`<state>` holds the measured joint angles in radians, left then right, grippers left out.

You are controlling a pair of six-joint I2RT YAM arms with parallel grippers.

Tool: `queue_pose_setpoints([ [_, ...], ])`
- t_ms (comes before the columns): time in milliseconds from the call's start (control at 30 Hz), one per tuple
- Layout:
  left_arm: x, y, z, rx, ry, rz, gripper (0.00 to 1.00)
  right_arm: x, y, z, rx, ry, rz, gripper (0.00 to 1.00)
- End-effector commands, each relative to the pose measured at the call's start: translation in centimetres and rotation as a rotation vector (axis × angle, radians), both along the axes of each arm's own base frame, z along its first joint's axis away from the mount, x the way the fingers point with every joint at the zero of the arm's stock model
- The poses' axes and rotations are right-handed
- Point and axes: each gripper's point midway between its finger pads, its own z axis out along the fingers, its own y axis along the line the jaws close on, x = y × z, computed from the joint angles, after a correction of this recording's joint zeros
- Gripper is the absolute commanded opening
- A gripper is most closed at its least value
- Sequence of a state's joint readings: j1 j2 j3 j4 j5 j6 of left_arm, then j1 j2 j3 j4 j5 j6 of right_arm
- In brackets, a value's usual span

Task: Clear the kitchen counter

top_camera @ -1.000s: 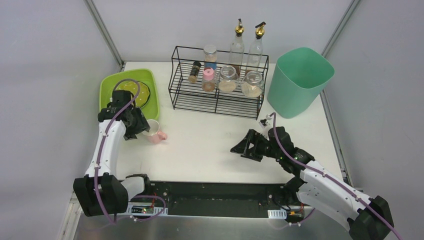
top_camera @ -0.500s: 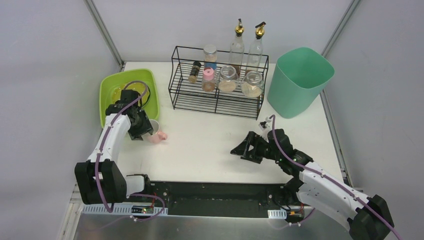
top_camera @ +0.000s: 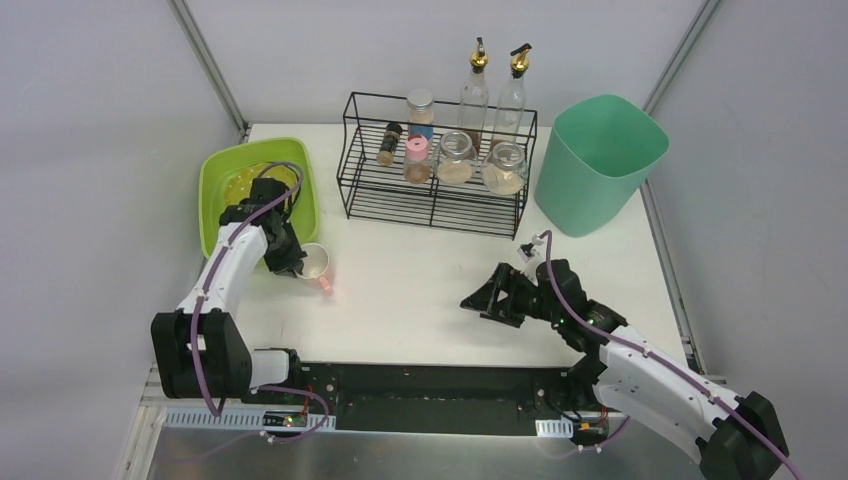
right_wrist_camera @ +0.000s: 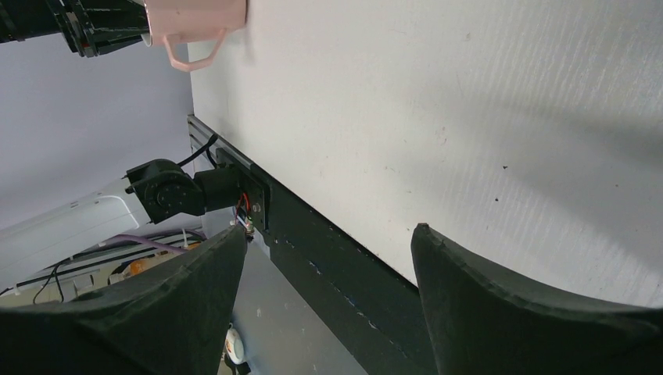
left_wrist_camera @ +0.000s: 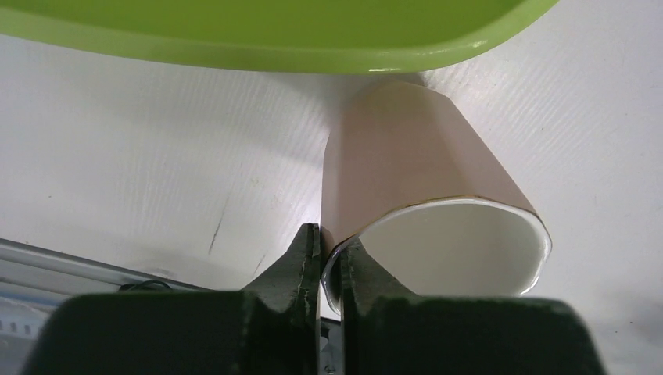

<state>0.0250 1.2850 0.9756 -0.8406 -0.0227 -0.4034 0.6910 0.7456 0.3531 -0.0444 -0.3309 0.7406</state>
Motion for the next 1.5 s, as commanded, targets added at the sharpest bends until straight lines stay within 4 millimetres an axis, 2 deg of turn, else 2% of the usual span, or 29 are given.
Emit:
queue_pose_setpoints([
  [0,-0.1,-1.1,0.7,-0.008,-0.004,-0.033,0.0,-0.1,0.3,1.1,0.04,-0.029,0.011,0.81],
  [200,0.3,-3.3,2.3,-0.018,-0.06,-0.093,0.0,-0.2,0.0,1.4,0.023,-0.043,0.01,0.81],
  [367,1.1,-4.0,5.6,-0.042,-0.153,-0.098,0.0,-0.3,-0.2,1.1,0.02,-0.037,0.007,0.81],
  [500,1.9,-4.0,8.9,-0.04,-0.229,-0.095,0.0,-0.2,0.0,1.1,0.027,-0.034,0.005,0.81],
  [667,3.3,-3.8,12.1,-0.02,-0.291,-0.086,0.0,-0.2,0.1,1.1,0.029,-0.032,0.008,0.81],
  [867,5.7,-2.3,14.3,0.063,-0.333,-0.051,0.0,-0.3,0.1,1.0,0.028,-0.025,0.013,0.81],
  [1100,8.0,0.2,15.3,0.086,-0.337,0.019,0.0,-0.8,-0.1,0.4,0.023,-0.013,0.015,0.82],
  [1333,8.8,3.1,13.1,0.011,-0.274,0.136,0.0,-0.8,0.2,0.2,0.037,-0.006,0.02,0.82],
  [1467,8.7,5.3,12.3,0.041,-0.276,0.237,0.0,-1.0,0.5,-0.2,0.049,0.002,0.028,0.82],
])
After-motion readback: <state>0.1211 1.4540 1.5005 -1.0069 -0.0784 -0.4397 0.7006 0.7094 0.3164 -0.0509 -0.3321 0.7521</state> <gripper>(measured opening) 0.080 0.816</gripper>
